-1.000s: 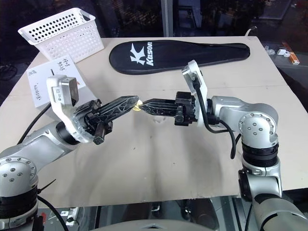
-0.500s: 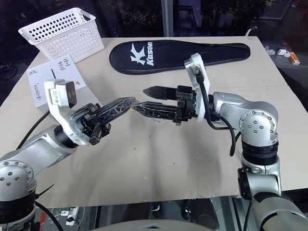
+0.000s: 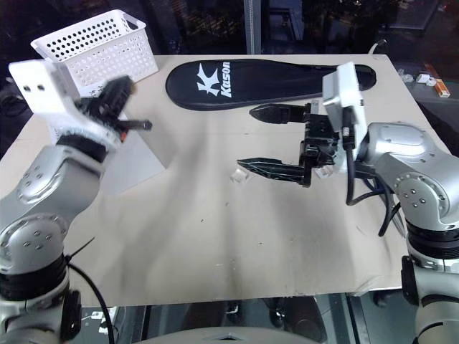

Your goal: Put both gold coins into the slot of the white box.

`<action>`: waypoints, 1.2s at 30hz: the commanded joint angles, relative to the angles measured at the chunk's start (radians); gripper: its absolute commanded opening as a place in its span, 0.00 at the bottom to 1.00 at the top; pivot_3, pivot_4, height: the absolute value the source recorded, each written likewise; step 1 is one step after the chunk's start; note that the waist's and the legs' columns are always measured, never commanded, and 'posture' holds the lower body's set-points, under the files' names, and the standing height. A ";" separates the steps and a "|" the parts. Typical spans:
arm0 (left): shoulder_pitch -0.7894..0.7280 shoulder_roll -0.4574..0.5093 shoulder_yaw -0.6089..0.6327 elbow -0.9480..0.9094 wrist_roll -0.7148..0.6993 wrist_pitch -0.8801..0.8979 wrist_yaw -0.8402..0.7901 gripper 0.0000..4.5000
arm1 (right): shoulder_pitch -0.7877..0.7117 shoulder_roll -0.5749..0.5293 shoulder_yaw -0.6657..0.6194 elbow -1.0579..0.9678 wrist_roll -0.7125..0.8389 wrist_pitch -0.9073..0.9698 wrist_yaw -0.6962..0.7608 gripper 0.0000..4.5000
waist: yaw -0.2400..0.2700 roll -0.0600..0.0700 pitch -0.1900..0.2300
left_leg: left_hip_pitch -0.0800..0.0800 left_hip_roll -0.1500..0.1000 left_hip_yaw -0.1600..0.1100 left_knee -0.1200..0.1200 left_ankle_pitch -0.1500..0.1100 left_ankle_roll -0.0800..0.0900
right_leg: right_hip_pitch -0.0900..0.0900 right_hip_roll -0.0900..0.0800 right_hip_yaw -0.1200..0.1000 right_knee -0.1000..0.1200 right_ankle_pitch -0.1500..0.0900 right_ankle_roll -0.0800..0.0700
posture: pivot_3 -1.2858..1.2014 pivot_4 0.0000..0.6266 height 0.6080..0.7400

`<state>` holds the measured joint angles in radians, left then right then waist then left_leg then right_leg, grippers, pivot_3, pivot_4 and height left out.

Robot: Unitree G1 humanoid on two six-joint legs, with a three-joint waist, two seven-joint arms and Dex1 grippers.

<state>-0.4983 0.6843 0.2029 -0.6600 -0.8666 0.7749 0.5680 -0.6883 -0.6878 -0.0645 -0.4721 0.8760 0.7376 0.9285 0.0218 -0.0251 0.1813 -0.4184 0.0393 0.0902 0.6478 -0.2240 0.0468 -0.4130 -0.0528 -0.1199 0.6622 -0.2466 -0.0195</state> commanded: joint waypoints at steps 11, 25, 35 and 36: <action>-0.188 -0.086 -0.075 0.024 0.518 0.383 0.198 0.00 | -0.064 0.008 -0.007 0.073 -0.066 -0.121 0.059 0.99 | -0.003 -0.004 0.002 | 0.000 0.000 0.000 -0.001 0.002 -0.004 | 0.000 -0.001 0.000 0.000 0.000 0.000 | 0.52 0.24 0.99; -0.147 -0.253 0.050 0.146 0.705 0.339 0.015 0.00 | -0.042 0.014 -0.017 0.042 -0.073 -0.132 0.035 0.99 | -0.002 -0.005 0.003 | 0.000 0.000 0.000 0.000 0.002 -0.004 | 0.000 -0.002 0.000 0.001 0.002 -0.004 | 0.52 0.24 0.99; -0.161 -0.372 0.090 0.153 0.786 0.376 -0.045 0.00 | -0.034 0.005 -0.014 0.006 -0.069 -0.110 0.002 0.99 | -0.002 -0.005 0.003 | 0.000 0.000 0.000 0.000 0.002 -0.004 | 0.000 -0.002 -0.001 0.002 0.002 -0.004 | 0.52 0.24 0.99; -0.162 -0.378 0.094 0.153 0.794 0.379 -0.049 0.00 | -0.033 0.004 -0.013 0.004 -0.067 -0.109 0.000 0.99 | -0.002 -0.005 0.003 | 0.000 0.000 0.000 0.001 0.002 -0.004 | 0.000 -0.002 -0.001 0.002 0.002 -0.004 | 0.52 0.24 0.99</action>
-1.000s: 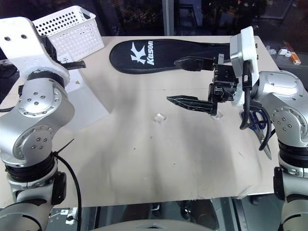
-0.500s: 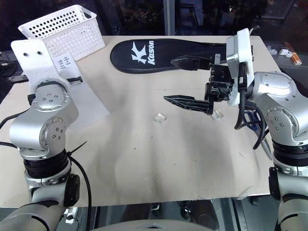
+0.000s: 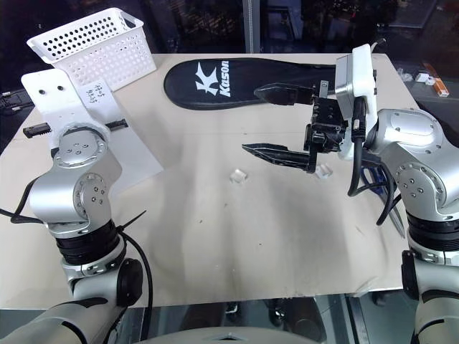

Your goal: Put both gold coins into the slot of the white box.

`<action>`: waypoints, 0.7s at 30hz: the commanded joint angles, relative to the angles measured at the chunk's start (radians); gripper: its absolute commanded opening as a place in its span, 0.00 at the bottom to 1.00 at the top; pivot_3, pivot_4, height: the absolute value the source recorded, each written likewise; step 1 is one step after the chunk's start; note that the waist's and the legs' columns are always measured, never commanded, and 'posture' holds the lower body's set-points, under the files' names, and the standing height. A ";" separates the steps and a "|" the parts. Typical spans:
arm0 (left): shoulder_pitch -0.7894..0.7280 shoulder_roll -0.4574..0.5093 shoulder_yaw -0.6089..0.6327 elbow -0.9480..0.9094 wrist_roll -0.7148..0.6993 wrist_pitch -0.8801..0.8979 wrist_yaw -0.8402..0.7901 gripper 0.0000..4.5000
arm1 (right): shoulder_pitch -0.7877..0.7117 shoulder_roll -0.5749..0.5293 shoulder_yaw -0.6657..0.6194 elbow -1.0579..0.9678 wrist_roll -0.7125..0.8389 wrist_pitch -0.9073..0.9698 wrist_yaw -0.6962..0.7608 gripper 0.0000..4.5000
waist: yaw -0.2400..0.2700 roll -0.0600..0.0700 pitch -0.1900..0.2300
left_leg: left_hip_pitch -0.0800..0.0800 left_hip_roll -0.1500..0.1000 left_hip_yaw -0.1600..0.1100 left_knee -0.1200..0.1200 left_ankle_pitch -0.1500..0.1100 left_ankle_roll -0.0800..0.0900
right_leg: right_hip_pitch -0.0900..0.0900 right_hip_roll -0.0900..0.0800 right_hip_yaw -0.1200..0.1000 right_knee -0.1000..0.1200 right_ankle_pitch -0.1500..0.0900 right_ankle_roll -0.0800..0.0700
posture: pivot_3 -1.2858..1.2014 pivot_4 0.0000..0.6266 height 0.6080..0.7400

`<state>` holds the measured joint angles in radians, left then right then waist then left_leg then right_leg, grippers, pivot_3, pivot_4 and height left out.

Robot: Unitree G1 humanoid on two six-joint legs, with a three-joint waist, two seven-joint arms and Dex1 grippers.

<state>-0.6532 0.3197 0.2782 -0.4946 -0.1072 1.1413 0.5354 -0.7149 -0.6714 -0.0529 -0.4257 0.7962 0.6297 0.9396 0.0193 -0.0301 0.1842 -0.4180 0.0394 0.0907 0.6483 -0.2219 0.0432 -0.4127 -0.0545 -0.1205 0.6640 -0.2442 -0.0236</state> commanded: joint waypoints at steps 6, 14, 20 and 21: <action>-0.019 -0.054 0.047 -0.009 0.081 0.017 -0.030 0.00 | -0.006 -0.015 -0.023 -0.040 0.011 -0.001 -0.013 0.99 | -0.001 0.000 0.000 | 0.000 0.000 0.000 0.000 0.000 0.000 | 0.000 0.000 0.000 0.000 0.000 0.000 | 0.52 0.24 0.99; -0.032 -0.113 0.095 -0.011 0.117 0.002 -0.047 0.15 | 0.004 -0.018 -0.022 -0.038 0.004 -0.008 -0.010 1.00 | -0.003 0.000 -0.001 | 0.001 0.000 0.000 0.000 0.000 0.000 | 0.001 0.000 0.000 0.001 0.000 0.000 | 0.52 0.24 0.99; -0.042 -0.109 0.070 -0.078 0.097 -0.054 -0.139 0.58 | 0.029 -0.026 -0.030 -0.046 0.001 -0.009 -0.016 1.00 | -0.002 0.000 -0.001 | 0.001 0.000 0.000 0.001 0.000 0.000 | 0.001 0.000 0.000 0.001 0.000 0.000 | 0.52 0.24 0.99; -0.048 -0.107 0.064 -0.109 0.057 -0.038 -0.194 0.58 | 0.040 -0.029 -0.033 -0.050 0.001 -0.004 -0.023 1.00 | -0.002 0.000 0.000 | 0.001 0.000 0.000 0.001 0.000 0.000 | 0.001 0.000 0.000 0.001 0.000 0.000 | 0.52 0.24 0.99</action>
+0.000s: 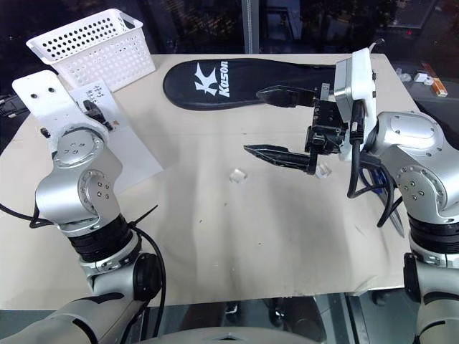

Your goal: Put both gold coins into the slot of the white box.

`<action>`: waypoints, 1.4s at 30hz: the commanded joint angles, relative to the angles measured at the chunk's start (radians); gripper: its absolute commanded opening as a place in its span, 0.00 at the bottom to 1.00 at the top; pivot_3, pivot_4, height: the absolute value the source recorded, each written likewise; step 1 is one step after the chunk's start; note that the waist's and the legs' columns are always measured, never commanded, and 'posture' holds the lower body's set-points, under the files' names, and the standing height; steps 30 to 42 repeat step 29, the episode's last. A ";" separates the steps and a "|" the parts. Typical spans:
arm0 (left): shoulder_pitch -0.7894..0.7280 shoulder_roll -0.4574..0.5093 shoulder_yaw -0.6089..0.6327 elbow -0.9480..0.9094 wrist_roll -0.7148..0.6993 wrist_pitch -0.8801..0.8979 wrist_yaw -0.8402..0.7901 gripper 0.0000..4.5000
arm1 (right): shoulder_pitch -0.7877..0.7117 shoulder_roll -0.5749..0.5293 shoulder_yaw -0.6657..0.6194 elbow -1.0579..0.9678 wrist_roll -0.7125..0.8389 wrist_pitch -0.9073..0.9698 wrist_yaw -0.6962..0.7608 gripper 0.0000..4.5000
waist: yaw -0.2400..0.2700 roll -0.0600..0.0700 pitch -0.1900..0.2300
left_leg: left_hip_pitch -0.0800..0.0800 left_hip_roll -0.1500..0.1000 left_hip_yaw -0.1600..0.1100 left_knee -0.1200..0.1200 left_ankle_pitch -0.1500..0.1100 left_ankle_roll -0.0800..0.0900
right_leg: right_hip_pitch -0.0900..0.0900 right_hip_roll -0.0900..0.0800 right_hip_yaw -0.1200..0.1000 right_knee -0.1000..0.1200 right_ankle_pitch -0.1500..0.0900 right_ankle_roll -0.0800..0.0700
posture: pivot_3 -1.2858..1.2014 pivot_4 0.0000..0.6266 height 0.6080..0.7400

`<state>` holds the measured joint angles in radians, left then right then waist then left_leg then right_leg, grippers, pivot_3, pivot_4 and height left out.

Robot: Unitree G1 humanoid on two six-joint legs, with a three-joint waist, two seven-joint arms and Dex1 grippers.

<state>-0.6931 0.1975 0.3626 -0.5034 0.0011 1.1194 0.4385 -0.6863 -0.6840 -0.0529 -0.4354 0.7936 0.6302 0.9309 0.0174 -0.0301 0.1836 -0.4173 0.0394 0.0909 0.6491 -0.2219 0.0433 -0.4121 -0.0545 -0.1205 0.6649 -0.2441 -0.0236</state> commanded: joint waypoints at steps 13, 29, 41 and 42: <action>0.245 0.182 -0.029 -0.222 -0.643 -0.135 -0.880 0.69 | 0.410 -0.066 -0.083 -0.177 -0.064 0.081 -0.229 1.00 | -0.001 0.000 0.000 | 0.001 0.000 0.000 0.000 0.000 0.000 | 0.000 0.001 0.000 0.000 0.000 0.000 | 0.52 0.24 0.99; 0.871 0.490 0.143 -0.128 -0.740 -0.423 -1.371 1.00 | 1.215 -0.043 -0.592 -0.277 -0.180 -0.224 -0.006 1.00 | 0.001 0.007 -0.004 | 0.003 0.001 -0.002 0.001 -0.004 0.004 | 0.002 0.001 0.000 -0.001 -0.005 0.001 | 0.52 0.24 0.99; 0.871 0.490 0.143 -0.128 -0.740 -0.423 -1.371 1.00 | 1.215 -0.043 -0.592 -0.277 -0.180 -0.224 -0.006 1.00 | 0.001 0.007 -0.004 | 0.003 0.001 -0.002 0.001 -0.004 0.004 | 0.002 0.001 0.000 -0.001 -0.005 0.001 | 0.52 0.24 0.99; 0.871 0.490 0.143 -0.128 -0.740 -0.423 -1.371 1.00 | 1.215 -0.043 -0.592 -0.277 -0.180 -0.224 -0.006 1.00 | 0.001 0.007 -0.004 | 0.003 0.001 -0.002 0.001 -0.004 0.004 | 0.002 0.001 0.000 -0.001 -0.005 0.001 | 0.52 0.24 0.99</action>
